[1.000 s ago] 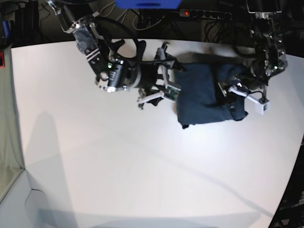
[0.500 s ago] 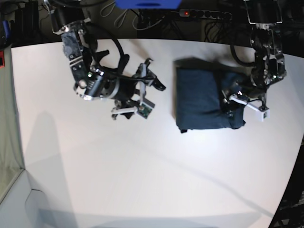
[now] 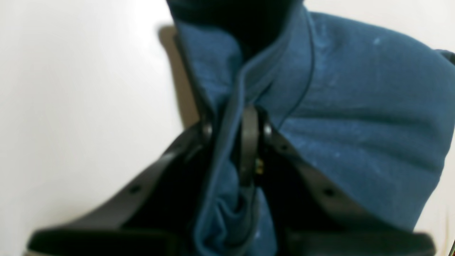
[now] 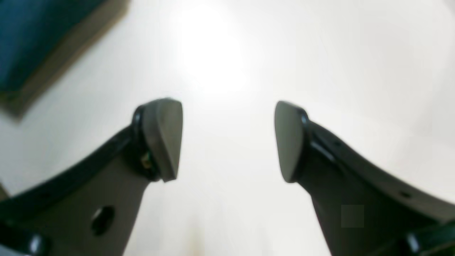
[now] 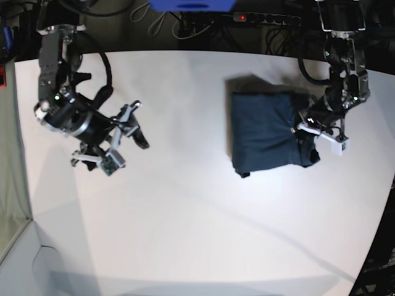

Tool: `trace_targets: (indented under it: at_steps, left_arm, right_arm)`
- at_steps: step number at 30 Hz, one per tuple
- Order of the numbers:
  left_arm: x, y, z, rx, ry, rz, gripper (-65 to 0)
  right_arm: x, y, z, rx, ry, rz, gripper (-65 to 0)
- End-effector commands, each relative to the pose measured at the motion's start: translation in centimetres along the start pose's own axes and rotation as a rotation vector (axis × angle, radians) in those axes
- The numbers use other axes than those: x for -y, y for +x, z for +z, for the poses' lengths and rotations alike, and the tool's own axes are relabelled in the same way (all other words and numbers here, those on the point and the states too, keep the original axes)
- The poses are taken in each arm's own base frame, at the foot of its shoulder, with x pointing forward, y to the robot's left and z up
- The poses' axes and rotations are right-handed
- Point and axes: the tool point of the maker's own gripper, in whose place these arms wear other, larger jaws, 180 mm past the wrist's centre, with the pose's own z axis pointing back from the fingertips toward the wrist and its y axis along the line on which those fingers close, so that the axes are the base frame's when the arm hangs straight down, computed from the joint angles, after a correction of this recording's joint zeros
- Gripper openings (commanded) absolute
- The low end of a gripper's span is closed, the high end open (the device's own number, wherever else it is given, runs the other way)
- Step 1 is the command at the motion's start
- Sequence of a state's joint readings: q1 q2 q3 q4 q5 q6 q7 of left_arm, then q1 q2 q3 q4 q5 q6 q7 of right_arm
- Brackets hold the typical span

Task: Layout the t-shirt on the table in an organized manner, then fold the t-shirt properly
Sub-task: 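Withdraw the right gripper away from the bundle, then grasp the bundle with the left gripper and fold it over onto itself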

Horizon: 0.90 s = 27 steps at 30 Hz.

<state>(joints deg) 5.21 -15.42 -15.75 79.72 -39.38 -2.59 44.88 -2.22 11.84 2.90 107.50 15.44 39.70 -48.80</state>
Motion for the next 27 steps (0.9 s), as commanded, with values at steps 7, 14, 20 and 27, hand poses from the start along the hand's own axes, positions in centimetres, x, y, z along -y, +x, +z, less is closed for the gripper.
trace_targets:
  at_steps: [7, 14, 20, 27]
  left_arm:
    - [5.3, 0.9, -1.0, -0.051, -0.069, -0.189, -64.9]
    - [12.6, 0.8, -2.8, -0.092, -0.129, -0.605, -64.9]
    - [19.1, 0.8, -4.0, 0.017, -0.108, -1.107, -64.9]
    - [25.9, -1.8, -5.0, 0.145, -0.203, -1.395, -64.9]
  right_arm:
    - [5.9, -2.6, 3.9, -0.01, -0.191, -0.094, -25.8]
    - [8.0, -5.6, 6.5, -0.058, -0.282, -0.158, -25.8]
    - [8.8, -6.5, 8.5, -0.073, -0.339, -0.165, -25.7]
    - [8.9, -7.2, 9.7, -0.089, -0.366, -0.169, -25.7]
